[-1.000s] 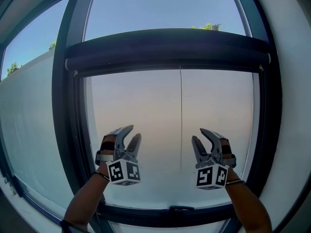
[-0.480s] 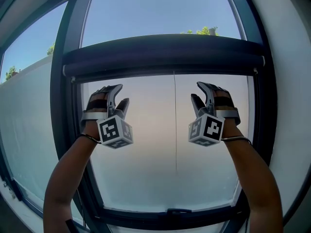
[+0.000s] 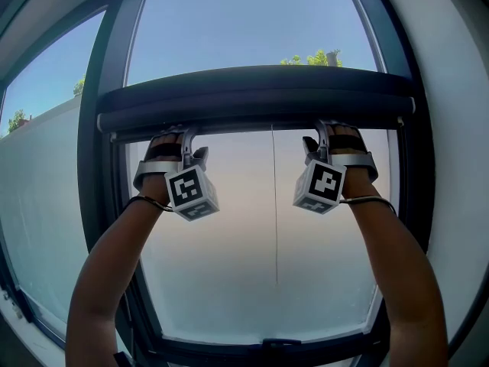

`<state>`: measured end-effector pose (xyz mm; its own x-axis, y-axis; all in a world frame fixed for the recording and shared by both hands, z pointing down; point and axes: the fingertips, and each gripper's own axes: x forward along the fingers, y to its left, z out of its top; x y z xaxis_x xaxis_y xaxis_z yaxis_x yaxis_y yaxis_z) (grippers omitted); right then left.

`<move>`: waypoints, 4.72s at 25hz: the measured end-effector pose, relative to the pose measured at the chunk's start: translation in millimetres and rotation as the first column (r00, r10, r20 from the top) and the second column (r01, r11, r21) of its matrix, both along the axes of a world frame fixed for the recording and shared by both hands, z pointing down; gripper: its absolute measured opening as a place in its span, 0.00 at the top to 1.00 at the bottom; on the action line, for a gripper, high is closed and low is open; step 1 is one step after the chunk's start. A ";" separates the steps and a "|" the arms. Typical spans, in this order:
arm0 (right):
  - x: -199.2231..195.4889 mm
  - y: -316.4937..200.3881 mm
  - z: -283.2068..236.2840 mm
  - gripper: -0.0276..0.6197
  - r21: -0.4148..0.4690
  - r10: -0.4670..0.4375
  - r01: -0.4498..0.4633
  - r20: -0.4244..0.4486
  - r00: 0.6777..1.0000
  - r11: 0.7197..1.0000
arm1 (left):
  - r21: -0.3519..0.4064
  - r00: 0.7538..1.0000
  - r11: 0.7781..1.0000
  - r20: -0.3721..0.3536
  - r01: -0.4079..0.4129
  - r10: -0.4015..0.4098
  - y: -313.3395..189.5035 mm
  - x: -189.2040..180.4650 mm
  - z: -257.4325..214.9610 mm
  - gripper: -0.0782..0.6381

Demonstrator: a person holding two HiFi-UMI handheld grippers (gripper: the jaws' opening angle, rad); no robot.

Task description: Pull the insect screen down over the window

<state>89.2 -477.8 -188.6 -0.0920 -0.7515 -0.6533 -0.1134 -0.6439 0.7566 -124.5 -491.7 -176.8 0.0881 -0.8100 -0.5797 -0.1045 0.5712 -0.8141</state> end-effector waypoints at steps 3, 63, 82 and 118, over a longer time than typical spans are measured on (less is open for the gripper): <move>0.2 -7.0 -5.8 0.64 -0.041 0.028 -0.028 0.000 1.000 0.999 | -0.024 1.000 1.000 -0.019 -0.009 0.008 -3.4 2.0 -5.8 0.57; 11.6 -4.2 184.8 0.64 -0.407 0.069 -0.133 -0.169 0.983 0.904 | -0.539 0.995 0.841 0.044 -0.050 0.088 9.5 6.1 179.1 0.60; 9.2 -0.9 262.9 0.64 -0.488 0.061 -0.124 -0.142 0.988 0.864 | -0.604 0.991 0.795 0.070 -0.047 0.112 14.1 8.4 258.9 0.60; 15.4 4.2 414.4 0.64 -0.645 0.019 -0.110 -0.146 0.989 0.756 | -0.759 0.983 0.646 0.039 -0.088 0.180 22.2 14.3 412.5 0.60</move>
<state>104.6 -473.6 225.8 -0.0723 -0.9974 0.0082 0.0323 0.0059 0.9995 -110.2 -469.4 235.8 0.2516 -0.9374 0.2408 -0.0210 -0.2541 -0.9670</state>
